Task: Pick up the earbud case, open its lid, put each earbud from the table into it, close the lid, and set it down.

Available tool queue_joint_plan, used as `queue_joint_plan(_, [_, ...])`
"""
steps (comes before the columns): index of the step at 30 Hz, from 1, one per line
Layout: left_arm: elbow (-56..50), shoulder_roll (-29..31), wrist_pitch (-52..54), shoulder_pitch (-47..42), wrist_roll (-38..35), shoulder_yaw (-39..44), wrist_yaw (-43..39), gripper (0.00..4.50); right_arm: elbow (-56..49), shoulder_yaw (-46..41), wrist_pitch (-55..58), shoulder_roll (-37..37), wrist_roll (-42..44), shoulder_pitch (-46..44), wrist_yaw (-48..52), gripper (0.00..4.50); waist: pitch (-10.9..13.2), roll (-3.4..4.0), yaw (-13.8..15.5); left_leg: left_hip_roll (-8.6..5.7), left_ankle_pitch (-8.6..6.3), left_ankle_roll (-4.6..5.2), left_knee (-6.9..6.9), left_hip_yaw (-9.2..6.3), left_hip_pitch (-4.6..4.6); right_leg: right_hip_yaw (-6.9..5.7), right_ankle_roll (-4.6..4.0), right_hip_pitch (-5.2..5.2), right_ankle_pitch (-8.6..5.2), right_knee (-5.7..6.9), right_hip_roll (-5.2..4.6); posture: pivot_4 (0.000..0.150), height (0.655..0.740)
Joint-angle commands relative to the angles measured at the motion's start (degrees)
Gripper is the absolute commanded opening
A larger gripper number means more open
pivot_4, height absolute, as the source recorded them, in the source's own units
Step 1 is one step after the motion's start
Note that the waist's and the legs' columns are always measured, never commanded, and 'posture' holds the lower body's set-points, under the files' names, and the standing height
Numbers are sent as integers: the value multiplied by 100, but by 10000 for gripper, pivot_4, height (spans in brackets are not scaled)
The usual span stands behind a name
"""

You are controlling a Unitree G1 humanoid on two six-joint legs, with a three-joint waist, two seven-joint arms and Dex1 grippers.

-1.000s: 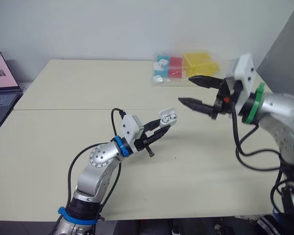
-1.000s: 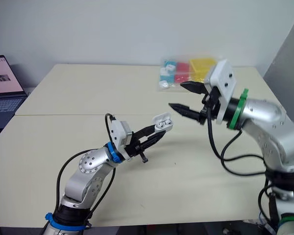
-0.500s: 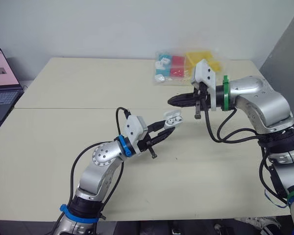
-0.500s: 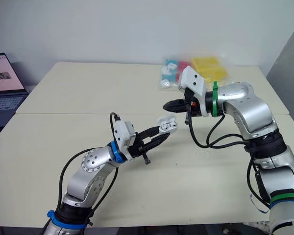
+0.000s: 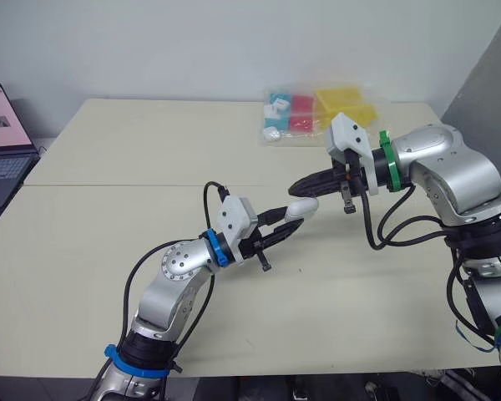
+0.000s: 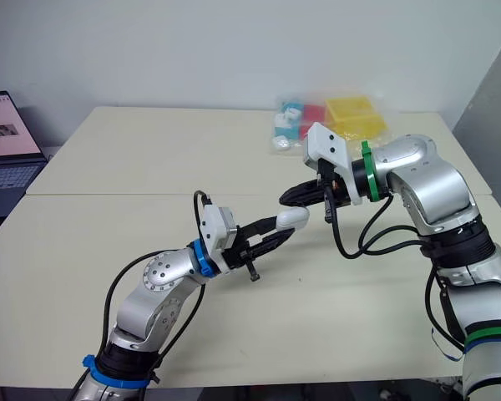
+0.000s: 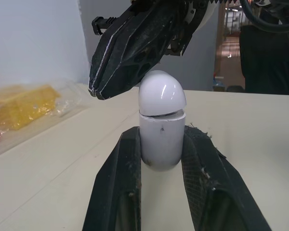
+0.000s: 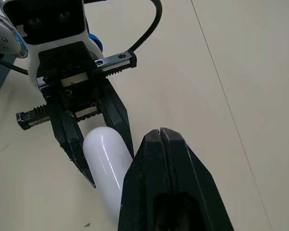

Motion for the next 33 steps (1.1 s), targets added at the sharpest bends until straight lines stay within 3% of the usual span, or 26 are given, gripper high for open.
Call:
queue_joint_plan(1, [-307,-54,25,-217,-97,171,151,7831,-319,-26,-98,-68,-65,178,73,0,0,0,0,0,0,0,0,-1,0,-1,0,0,0,1,0,1500,7400])
queue_joint_plan(10, [-394,-88,333,-284,-170,221,203,7830,-527,-148,-97,-10,-181,414,-110,0,0,0,-3,-1,0,0,1,0,0,1,0,0,0,2,0,1500,7400])
queue_joint_plan(15, [-376,5,1119,-286,-373,267,313,7829,-557,-527,-313,-175,-306,564,-419,0,0,0,-2,-1,0,0,2,-1,0,0,0,0,0,4,0,1500,7400])
queue_joint_plan(20, [-94,-78,3099,-359,-1354,713,835,7829,-1423,-1401,-588,-341,-49,1521,-866,0,0,-1,0,-1,0,0,1,-4,-2,-2,1,2,0,2,0,1500,7400])
queue_joint_plan(25, [366,77,4497,-553,-1760,1031,1172,7829,-2210,-1793,-234,-432,333,2354,-1105,0,1,-1,-6,-3,0,-1,4,-6,1,-2,2,4,-1,4,0,1500,7400])
queue_joint_plan(33, [1427,-32,5438,-1025,-1985,1580,1513,7829,-3078,-1733,-33,-156,703,3050,-1676,0,1,-3,-30,-2,1,-2,5,-18,23,-10,2,15,-1,25,6,1500,7400])
